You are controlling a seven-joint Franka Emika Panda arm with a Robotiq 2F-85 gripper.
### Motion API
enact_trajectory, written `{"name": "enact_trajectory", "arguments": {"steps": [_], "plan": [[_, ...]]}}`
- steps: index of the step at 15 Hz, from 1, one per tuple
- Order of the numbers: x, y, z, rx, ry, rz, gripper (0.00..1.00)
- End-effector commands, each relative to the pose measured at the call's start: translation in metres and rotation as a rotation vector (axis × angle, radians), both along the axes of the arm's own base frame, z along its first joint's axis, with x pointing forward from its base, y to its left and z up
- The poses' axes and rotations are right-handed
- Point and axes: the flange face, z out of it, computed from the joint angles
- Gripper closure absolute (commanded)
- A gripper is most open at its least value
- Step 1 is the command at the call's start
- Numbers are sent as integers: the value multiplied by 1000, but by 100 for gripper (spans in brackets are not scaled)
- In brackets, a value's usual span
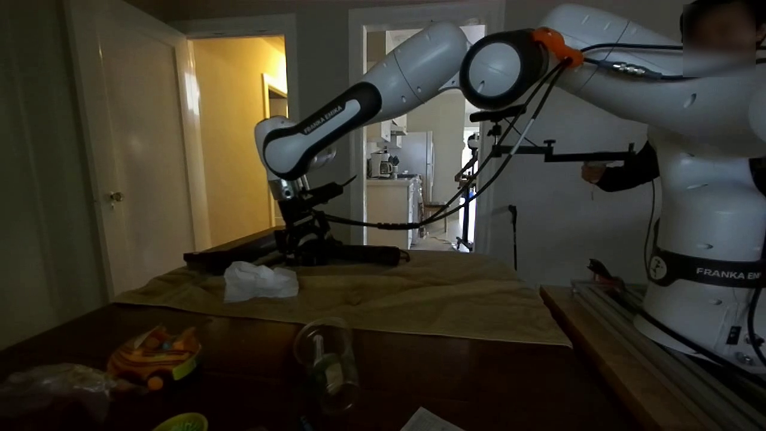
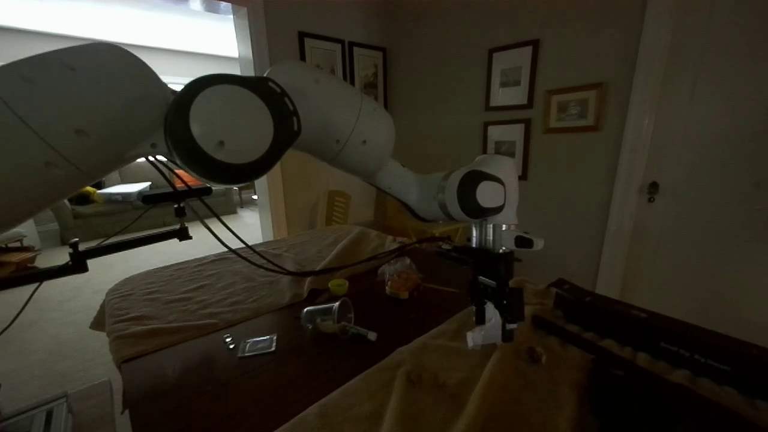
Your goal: Remove the tennis ball from the clear cup and use the napkin to wipe the table then move the toy car to the right.
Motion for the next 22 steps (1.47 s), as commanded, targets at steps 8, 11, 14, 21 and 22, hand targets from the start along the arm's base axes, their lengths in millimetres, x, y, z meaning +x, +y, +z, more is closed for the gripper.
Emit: {"name": "enact_trajectory", "arguments": {"steps": [8, 11, 14, 21, 22], "plan": [[42, 2, 5, 29, -173, 108, 0], [51, 11, 4, 103, -224, 221, 0], [56, 19, -5, 144, -245, 371, 0], [56, 39, -39, 149, -167, 724, 0], [55, 43, -43, 137, -140, 776, 0]]}}
